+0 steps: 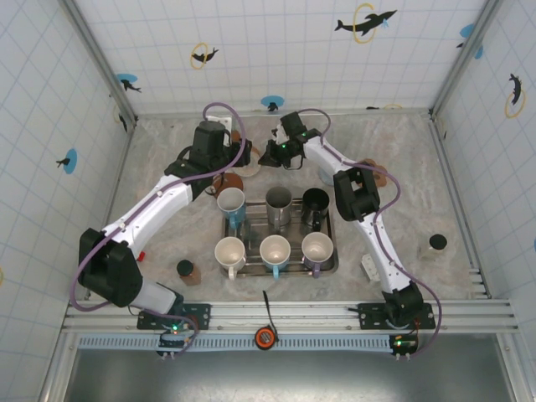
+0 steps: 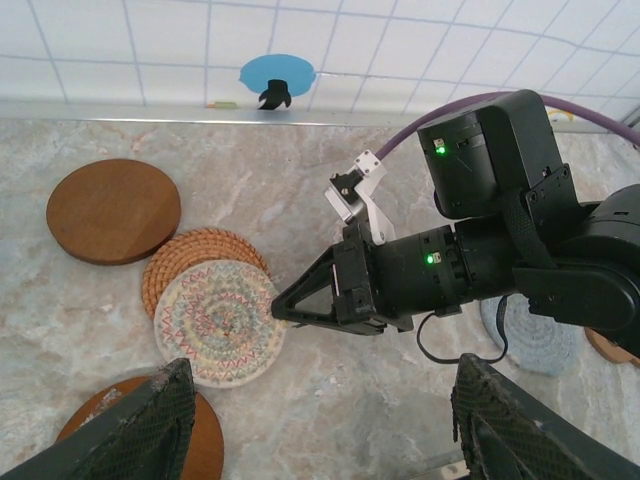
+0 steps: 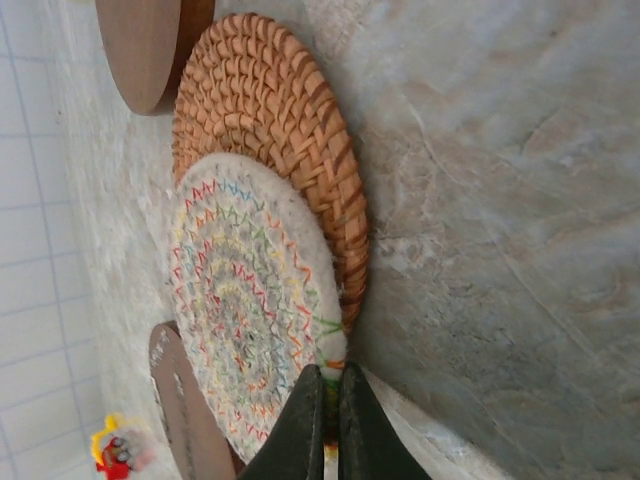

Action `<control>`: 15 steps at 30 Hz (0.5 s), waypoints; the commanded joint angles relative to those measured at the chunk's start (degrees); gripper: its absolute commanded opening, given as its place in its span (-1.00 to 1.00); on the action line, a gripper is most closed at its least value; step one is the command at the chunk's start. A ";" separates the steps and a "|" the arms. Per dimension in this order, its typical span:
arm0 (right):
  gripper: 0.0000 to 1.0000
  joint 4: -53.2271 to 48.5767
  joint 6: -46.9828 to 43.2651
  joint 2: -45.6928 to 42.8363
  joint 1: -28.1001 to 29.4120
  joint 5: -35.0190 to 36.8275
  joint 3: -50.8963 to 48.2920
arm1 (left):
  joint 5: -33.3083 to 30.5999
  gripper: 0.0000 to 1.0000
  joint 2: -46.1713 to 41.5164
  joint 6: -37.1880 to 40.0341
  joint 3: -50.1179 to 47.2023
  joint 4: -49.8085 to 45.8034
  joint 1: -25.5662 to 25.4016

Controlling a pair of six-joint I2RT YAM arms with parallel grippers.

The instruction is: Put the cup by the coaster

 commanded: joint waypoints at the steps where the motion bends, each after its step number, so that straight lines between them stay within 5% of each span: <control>1: -1.00 -1.07 -0.50 0.66 0.36 -0.32 2.96 | 0.63 0.36 -0.86 -0.83 -0.39 0.30 0.60; 15: -1.00 2.65 -2.32 -7.39 -0.34 -2.81 -1.89 | 1.39 0.35 -2.17 -1.13 -0.25 0.69 0.61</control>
